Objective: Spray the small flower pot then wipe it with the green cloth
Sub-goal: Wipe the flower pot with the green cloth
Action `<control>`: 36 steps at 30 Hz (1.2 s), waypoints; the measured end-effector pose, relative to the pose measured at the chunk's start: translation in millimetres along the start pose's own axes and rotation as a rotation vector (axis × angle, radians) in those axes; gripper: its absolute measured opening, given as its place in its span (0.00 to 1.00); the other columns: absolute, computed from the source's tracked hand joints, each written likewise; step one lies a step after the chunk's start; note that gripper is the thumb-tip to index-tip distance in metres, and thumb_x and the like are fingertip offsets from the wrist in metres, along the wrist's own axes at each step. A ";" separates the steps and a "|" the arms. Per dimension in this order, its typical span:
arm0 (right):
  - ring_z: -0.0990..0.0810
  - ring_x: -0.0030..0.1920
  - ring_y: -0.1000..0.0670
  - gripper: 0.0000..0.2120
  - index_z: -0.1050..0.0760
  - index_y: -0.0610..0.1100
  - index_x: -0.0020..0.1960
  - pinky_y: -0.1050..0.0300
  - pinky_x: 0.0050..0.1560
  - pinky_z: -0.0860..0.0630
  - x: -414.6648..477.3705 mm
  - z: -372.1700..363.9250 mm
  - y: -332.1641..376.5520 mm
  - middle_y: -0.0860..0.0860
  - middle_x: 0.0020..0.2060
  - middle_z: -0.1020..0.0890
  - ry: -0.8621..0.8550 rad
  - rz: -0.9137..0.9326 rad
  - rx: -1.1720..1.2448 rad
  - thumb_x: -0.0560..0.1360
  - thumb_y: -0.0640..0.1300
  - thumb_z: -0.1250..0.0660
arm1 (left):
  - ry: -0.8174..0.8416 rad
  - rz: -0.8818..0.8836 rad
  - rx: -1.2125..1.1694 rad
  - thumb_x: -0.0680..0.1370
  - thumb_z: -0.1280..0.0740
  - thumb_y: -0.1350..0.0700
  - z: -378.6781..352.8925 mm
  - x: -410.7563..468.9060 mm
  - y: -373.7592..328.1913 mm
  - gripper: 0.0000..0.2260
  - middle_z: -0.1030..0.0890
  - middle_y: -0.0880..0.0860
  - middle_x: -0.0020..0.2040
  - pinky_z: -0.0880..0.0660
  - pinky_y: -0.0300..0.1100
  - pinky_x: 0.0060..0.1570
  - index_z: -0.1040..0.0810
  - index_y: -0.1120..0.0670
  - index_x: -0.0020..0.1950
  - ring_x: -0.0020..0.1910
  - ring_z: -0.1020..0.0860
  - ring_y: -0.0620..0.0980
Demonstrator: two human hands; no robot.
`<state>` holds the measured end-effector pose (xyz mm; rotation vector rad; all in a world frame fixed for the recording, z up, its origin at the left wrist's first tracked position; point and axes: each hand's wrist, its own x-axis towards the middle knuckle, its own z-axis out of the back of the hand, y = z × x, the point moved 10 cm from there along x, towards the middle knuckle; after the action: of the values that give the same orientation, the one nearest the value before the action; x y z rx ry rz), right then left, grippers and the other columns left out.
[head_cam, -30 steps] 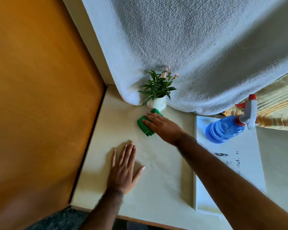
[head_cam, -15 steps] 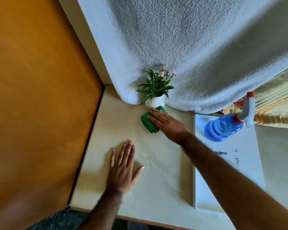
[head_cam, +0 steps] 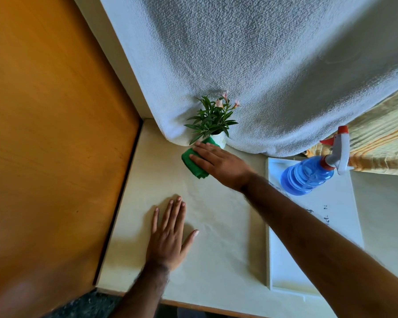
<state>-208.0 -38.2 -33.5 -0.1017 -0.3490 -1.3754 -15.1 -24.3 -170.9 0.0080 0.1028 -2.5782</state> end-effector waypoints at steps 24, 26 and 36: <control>0.37 0.80 0.42 0.25 0.33 0.39 0.78 0.53 0.82 0.47 -175.6 31.7 6.0 0.42 0.77 0.30 0.035 -0.564 0.137 0.83 0.36 0.50 | 0.059 0.005 -0.073 0.84 0.50 0.32 5.2 0.5 0.9 0.38 0.41 0.56 0.86 0.39 0.65 0.81 0.46 0.56 0.85 0.85 0.41 0.56; 0.36 0.80 0.41 0.25 0.32 0.38 0.78 0.48 0.81 0.43 -217.1 41.2 5.1 0.42 0.77 0.29 0.010 -0.625 0.100 0.82 0.32 0.48 | 0.061 0.004 -0.071 0.84 0.50 0.33 5.4 0.7 0.6 0.38 0.41 0.56 0.86 0.39 0.66 0.80 0.46 0.56 0.85 0.85 0.41 0.56; 0.39 0.81 0.39 0.30 0.39 0.36 0.80 0.45 0.82 0.45 -314.8 8.8 5.4 0.39 0.80 0.39 0.204 -0.717 -0.073 0.81 0.41 0.36 | 0.067 0.014 -0.045 0.82 0.49 0.34 8.9 1.0 -3.1 0.38 0.41 0.57 0.86 0.39 0.66 0.81 0.43 0.57 0.85 0.84 0.41 0.57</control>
<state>-252.2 261.6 -119.4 0.1172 -0.1634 -2.0893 -17.4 -22.9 -161.8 0.0781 0.1847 -2.5619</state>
